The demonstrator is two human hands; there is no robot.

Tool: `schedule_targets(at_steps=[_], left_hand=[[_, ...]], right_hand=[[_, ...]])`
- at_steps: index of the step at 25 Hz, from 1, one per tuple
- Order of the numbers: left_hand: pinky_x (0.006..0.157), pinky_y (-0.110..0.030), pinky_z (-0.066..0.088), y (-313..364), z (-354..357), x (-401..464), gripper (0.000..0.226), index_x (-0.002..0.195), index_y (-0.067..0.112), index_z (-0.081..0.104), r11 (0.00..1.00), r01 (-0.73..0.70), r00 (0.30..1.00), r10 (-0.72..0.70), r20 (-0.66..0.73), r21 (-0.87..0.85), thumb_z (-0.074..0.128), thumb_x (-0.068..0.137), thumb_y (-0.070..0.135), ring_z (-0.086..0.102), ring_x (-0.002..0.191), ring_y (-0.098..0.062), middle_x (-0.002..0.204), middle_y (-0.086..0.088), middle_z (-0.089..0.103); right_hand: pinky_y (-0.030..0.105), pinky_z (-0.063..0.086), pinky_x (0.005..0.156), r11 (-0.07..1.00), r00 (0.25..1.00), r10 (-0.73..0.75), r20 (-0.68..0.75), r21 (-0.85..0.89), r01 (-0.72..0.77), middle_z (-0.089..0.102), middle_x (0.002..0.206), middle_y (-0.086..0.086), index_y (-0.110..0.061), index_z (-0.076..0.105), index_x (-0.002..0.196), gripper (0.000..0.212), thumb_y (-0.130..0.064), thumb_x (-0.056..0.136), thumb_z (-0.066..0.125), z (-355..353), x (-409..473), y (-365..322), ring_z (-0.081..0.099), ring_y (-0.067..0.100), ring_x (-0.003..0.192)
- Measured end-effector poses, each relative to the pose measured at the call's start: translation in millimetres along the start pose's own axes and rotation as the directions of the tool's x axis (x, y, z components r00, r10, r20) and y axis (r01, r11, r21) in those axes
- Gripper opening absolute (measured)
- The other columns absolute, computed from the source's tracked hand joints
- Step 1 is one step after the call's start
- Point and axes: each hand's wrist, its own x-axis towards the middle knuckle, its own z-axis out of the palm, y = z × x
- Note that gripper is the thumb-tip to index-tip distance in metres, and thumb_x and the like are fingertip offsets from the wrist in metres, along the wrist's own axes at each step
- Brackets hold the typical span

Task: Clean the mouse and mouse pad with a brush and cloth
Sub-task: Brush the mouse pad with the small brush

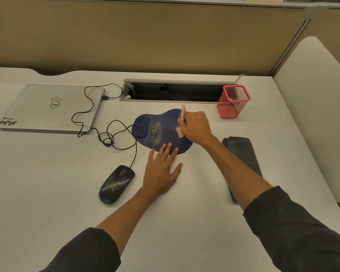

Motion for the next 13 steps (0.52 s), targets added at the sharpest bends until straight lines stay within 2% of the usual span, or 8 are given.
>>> schedule_targets(at_steps=[2,4,6,8,9,10,12,13], left_hand=[[0.119,-0.042,0.000,1.0,-1.0,0.4,0.060,0.151,0.030,0.017,1.000,0.002,1.000,-0.002,-0.001,-0.009,0.020,0.097,0.057,0.005,0.147,-0.013,0.160,0.002,0.014],[0.120,-0.043,0.001,0.9,-0.9,0.1,0.060,0.151,0.030,0.017,1.000,-0.002,1.000,0.002,-0.003,-0.013,0.020,0.097,0.058,0.005,0.147,-0.013,0.160,0.002,0.014],[0.120,-0.043,0.001,0.0,-0.2,0.2,0.061,0.151,0.030,0.017,1.000,0.000,1.000,0.000,0.002,-0.012,0.019,0.097,0.058,0.005,0.147,-0.013,0.160,0.002,0.013],[0.120,-0.042,0.000,0.3,-1.2,-0.1,0.061,0.151,0.031,0.016,1.000,0.001,1.000,-0.001,0.008,-0.008,0.019,0.097,0.058,0.004,0.147,-0.013,0.160,0.002,0.013],[0.120,-0.042,0.000,0.7,-1.6,0.5,0.060,0.151,0.031,0.016,1.000,0.000,1.000,0.000,0.001,-0.008,0.020,0.097,0.058,0.005,0.147,-0.013,0.160,0.002,0.014],[0.120,-0.042,0.000,0.8,-1.6,0.4,0.060,0.151,0.030,0.016,1.000,-0.001,1.000,0.000,-0.005,-0.012,0.020,0.097,0.058,0.005,0.147,-0.013,0.160,0.002,0.014],[0.120,-0.043,0.001,0.5,-1.4,0.3,0.061,0.151,0.030,0.016,1.000,-0.002,1.000,0.002,0.001,-0.017,0.019,0.097,0.058,0.006,0.147,-0.014,0.159,0.002,0.014],[0.120,-0.043,0.001,0.2,-1.2,-0.3,0.061,0.151,0.030,0.016,1.000,0.000,1.000,0.000,0.005,-0.017,0.018,0.097,0.058,0.005,0.148,-0.014,0.160,0.002,0.014]], right_hand=[[0.035,0.039,0.083,0.997,0.999,0.030,-0.010,-0.068,-0.031,0.067,0.083,0.007,-0.011,0.065,0.096,0.031,-0.036,0.096,0.048,0.1,3.5,1.9,0.058,0.019,0.077],[0.034,0.038,0.081,0.999,0.997,0.034,-0.064,0.010,-0.034,0.066,0.080,0.005,-0.011,0.067,0.092,0.030,-0.036,0.094,0.051,-2.0,10.9,4.2,0.054,0.015,0.074],[0.035,0.043,0.080,0.999,0.999,0.013,-0.051,0.051,-0.010,0.066,0.079,0.006,-0.010,0.067,0.091,0.030,-0.036,0.094,0.051,2.9,7.5,2.6,0.057,0.016,0.072],[0.036,0.041,0.082,0.998,1.000,0.011,0.001,-0.060,-0.011,0.066,0.080,0.006,-0.010,0.066,0.092,0.030,-0.035,0.095,0.049,3.7,3.7,5.4,0.060,0.020,0.075],[0.037,0.039,0.083,0.997,0.999,0.013,-0.036,-0.081,-0.015,0.066,0.078,0.006,-0.011,0.066,0.090,0.030,-0.035,0.095,0.048,0.1,8.5,8.1,0.060,0.020,0.076],[0.038,0.039,0.082,0.998,0.995,0.020,-0.095,-0.059,-0.025,0.065,0.076,0.006,-0.011,0.066,0.087,0.030,-0.034,0.095,0.049,-4.6,14.9,9.9,0.059,0.020,0.075],[0.038,0.041,0.078,0.995,0.982,0.058,-0.182,0.092,-0.041,0.065,0.074,0.006,-0.010,0.067,0.084,0.030,-0.034,0.094,0.051,-8.2,22.2,7.2,0.057,0.017,0.071],[0.038,0.043,0.078,0.989,0.987,0.069,-0.148,0.138,-0.048,0.066,0.076,0.006,-0.010,0.067,0.086,0.031,-0.035,0.094,0.051,-6.2,21.7,4.2,0.058,0.017,0.071]])
